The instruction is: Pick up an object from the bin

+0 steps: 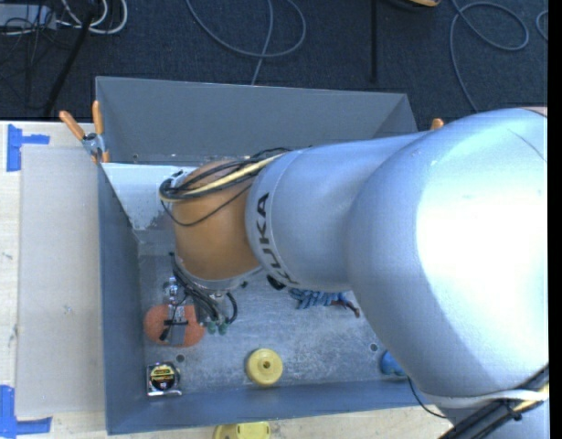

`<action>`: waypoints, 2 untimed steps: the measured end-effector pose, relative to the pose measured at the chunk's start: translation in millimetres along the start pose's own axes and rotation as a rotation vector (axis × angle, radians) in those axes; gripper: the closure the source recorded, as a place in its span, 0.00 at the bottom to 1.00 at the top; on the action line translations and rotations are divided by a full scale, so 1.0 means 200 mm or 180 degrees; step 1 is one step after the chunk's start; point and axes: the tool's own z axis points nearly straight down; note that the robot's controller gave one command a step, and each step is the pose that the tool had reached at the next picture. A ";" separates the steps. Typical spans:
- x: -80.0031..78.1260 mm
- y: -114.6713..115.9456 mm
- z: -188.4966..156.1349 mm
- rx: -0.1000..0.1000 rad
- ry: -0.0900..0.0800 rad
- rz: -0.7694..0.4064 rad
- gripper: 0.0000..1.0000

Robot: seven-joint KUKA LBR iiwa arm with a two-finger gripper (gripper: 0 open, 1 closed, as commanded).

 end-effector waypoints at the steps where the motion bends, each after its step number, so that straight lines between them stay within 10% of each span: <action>1: 0.00 0.00 -0.06 0.0000 -0.0002 0.0003 1.00; 2: 0.00 0.00 -0.11 -0.0002 -0.0009 0.0005 1.00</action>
Offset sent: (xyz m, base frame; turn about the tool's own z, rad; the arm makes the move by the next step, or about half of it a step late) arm 0.0001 0.0000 0.0402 0.0000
